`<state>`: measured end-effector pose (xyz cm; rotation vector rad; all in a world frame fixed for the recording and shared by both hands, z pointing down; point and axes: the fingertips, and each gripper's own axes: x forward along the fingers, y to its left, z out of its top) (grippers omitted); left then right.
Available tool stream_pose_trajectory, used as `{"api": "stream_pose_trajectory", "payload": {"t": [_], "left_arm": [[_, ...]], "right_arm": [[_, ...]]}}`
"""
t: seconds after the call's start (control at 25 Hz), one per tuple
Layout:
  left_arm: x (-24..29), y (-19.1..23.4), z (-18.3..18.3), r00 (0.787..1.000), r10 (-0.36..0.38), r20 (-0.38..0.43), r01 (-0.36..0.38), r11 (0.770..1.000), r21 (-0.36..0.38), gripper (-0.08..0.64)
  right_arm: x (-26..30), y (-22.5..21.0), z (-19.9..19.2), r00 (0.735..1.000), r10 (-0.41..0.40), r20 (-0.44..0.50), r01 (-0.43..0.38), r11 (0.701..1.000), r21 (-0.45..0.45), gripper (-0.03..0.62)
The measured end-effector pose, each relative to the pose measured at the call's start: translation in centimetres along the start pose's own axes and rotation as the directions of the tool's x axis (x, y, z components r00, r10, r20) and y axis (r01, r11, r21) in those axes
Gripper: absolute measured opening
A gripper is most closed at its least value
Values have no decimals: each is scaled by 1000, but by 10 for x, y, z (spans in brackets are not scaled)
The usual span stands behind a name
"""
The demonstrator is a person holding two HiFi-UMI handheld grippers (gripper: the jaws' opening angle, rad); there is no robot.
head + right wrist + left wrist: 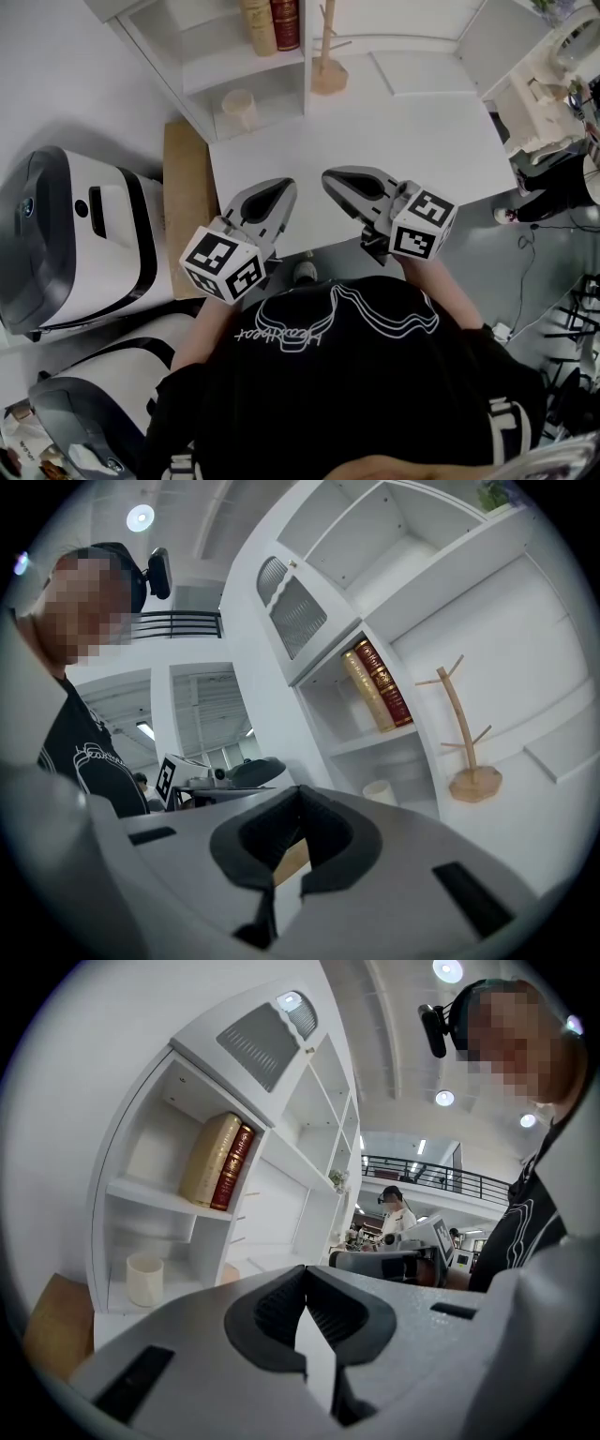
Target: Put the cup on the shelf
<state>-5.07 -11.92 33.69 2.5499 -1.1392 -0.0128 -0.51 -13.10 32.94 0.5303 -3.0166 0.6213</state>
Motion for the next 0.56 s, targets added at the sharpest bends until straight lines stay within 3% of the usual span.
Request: {"api": "stream_pose_trajectory", "payload": {"t": [0.56], "left_arm": [[7, 30, -11, 999, 16, -30, -18, 998, -60, 5]], "right_arm": [[16, -21, -11, 999, -42, -20, 43, 998, 45, 5]]}}
